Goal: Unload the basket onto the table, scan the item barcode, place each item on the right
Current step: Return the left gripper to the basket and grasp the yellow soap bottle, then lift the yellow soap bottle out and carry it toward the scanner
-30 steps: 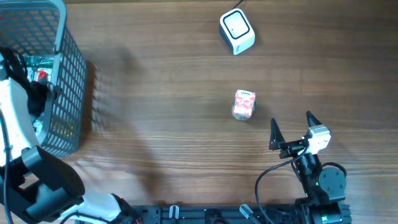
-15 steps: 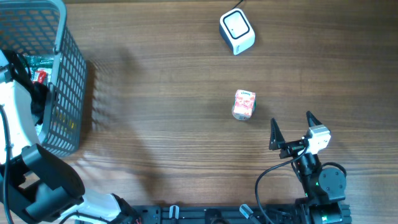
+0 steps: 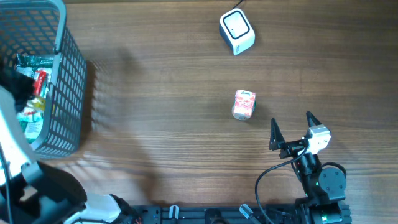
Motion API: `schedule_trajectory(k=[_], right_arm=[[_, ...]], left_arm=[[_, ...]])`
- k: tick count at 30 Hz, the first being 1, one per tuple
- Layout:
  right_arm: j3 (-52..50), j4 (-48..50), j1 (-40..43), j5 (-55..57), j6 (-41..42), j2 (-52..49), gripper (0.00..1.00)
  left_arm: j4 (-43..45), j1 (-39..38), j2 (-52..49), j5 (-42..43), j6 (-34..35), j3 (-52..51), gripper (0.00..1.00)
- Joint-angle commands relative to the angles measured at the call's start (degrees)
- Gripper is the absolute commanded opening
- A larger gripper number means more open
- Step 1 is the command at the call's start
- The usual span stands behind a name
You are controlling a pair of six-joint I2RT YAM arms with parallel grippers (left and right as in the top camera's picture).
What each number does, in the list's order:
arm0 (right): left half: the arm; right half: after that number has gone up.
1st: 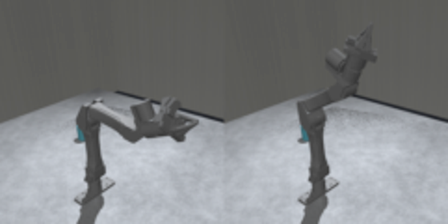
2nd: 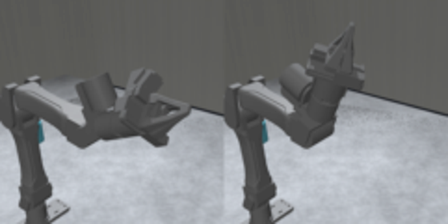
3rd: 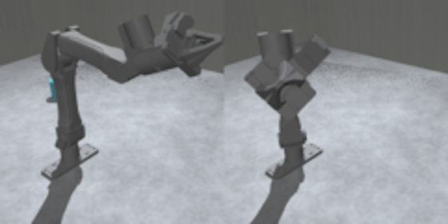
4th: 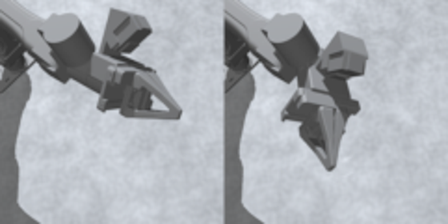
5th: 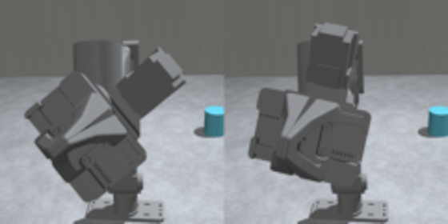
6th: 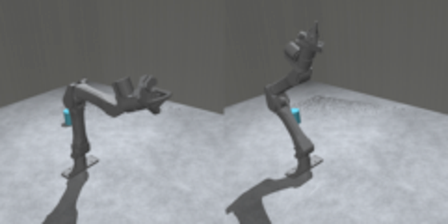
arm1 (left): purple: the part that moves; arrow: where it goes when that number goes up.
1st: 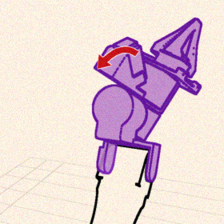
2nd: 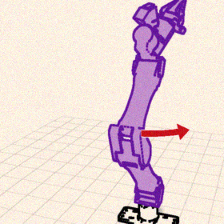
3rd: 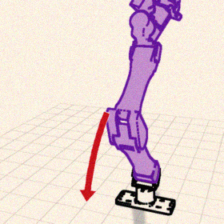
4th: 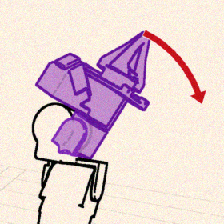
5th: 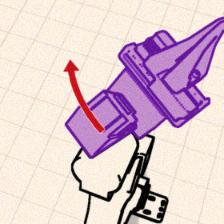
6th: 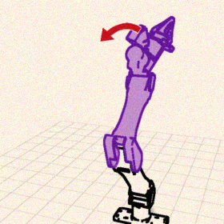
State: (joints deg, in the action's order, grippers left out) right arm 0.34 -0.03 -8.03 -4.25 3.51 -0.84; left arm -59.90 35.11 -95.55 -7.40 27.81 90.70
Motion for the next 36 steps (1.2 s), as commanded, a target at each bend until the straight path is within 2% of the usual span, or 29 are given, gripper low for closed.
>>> schedule_trajectory(k=[1,7,13,18,25,36], right_arm=[[0.0,0.2,0.3,-0.1,-0.5,0.2,1.0],[0.0,0.2,0.3,-0.1,-0.5,0.2,1.0],[0.0,0.2,0.3,-0.1,-0.5,0.2,1.0],[0.0,0.2,0.3,-0.1,-0.5,0.2,1.0],[0.0,0.2,0.3,-0.1,-0.5,0.2,1.0],[0.0,0.2,0.3,-0.1,-0.5,0.2,1.0]], left_arm=[[0.5,0.8,4.5,0.6,1.2,5.8,0.17],[3.7,0.7,7.3,7.3,1.2,13.2,0.13],[8.9,0.3,12.8,19.1,1.2,20.5,0.09],[10.4,-3.2,17.3,20.5,1.2,22.9,0.09],[8.9,-16.8,22.4,20.4,1.2,23.8,0.09],[-5.2,-38.4,19.2,16.4,-0.6,23.7,0.08]])
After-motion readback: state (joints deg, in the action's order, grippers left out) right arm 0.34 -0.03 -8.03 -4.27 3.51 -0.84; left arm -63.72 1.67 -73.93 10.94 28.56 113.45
